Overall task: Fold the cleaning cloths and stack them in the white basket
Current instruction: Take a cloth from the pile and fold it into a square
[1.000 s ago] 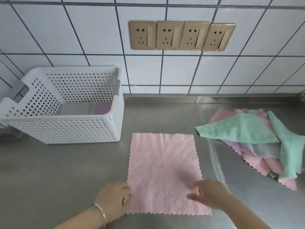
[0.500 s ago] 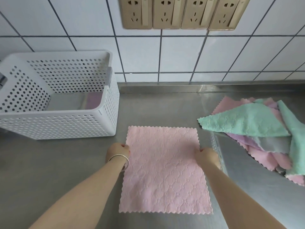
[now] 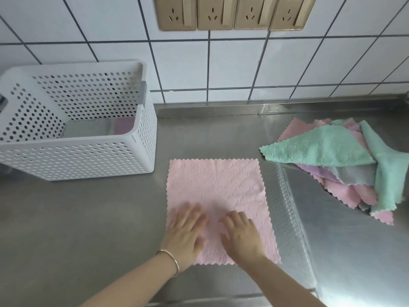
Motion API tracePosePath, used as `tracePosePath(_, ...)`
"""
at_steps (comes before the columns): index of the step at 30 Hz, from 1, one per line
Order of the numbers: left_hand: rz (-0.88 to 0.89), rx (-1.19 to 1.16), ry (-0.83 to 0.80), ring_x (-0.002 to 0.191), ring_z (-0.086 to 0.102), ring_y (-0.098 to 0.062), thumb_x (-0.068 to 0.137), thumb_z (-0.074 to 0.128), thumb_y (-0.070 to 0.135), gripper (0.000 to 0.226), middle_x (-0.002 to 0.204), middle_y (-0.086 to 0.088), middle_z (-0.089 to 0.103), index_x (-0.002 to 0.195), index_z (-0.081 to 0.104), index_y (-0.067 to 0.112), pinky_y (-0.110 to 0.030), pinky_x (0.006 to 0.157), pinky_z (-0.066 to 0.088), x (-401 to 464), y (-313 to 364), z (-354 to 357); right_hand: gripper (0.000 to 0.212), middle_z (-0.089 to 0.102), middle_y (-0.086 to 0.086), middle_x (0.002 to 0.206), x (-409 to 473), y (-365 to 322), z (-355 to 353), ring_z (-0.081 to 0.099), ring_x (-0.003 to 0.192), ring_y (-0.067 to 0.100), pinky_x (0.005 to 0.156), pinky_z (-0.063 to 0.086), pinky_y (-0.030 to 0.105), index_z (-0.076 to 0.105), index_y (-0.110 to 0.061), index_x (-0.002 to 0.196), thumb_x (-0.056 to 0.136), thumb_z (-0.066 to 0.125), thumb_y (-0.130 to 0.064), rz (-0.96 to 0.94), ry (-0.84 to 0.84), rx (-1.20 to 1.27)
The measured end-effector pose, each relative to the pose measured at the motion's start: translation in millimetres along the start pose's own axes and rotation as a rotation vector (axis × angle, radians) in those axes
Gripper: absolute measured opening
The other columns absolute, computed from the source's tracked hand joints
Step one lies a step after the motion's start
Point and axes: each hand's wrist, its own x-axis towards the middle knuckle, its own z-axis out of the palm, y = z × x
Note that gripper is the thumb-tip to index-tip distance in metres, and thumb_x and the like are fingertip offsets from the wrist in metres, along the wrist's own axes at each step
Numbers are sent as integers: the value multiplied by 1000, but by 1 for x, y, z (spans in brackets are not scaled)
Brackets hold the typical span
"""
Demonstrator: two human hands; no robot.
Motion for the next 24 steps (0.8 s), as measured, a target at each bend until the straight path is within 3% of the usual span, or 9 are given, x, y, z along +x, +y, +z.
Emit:
tracePosePath(3,58,64,-86,137,28,-27,76,41,43,66,147,-2,38,139,36,23,-49,102,24,-21,6,9,44,63,-3,107,-22,-12,9,54,98,21,74,52,30,55,-23,107,65,56,-35,-46,-89,-94)
tracePosePath(5,46,79,-110,140,21,-29,80,40,41,74,152,-2,30,148,18,21,-48,104,22,-32,2,12,51,60,-2,123,-34,-9,12,54,112,21,92,41,33,59,-25,115,66,59,-39,-45,-140,-120)
tracePosePath(7,47,85,-127,141,14,-29,82,40,45,78,153,-6,26,149,10,16,-46,106,20,-40,-4,13,53,54,-1,133,-43,-2,11,46,121,20,99,30,36,54,-26,124,75,47,-41,-54,-168,-121)
tracePosePath(12,118,101,-106,138,19,-27,71,43,66,85,146,-10,36,134,39,10,-36,109,12,-51,-13,2,55,56,3,132,-61,21,1,43,124,21,105,25,38,61,-18,120,74,47,-44,-130,-130,-88)
tracePosePath(15,180,48,-31,132,32,-25,70,48,59,71,136,-6,52,125,47,14,-33,108,31,-56,-18,-2,39,67,6,114,-69,31,-4,59,112,24,96,48,37,62,-13,108,72,49,-23,-216,-42,-73)
tracePosePath(17,200,-27,-23,127,40,-23,69,51,48,59,129,-3,58,119,54,16,-33,97,49,-57,-19,-5,37,69,6,106,-71,33,-8,65,103,24,85,55,34,64,-11,103,72,43,-11,-262,-6,-77)
tracePosePath(19,214,-75,-29,121,51,-24,68,47,33,52,123,-1,61,117,55,18,-33,92,52,-57,-17,-4,39,70,5,104,-72,36,-12,68,97,22,78,56,31,66,-12,99,70,41,-6,-255,20,-83)
tracePosePath(21,203,-100,-9,116,57,-23,65,37,15,54,120,1,62,117,51,18,-27,85,55,-57,-16,-2,38,70,2,103,-71,38,-19,69,92,20,68,58,26,69,-14,96,63,58,0,-151,-4,-24)
tracePosePath(24,104,-229,8,111,53,-11,63,30,3,58,121,9,53,114,50,21,-18,72,56,-57,-23,-8,60,70,-5,98,-68,45,-25,65,85,11,40,45,18,74,-17,86,32,80,9,111,-80,59)
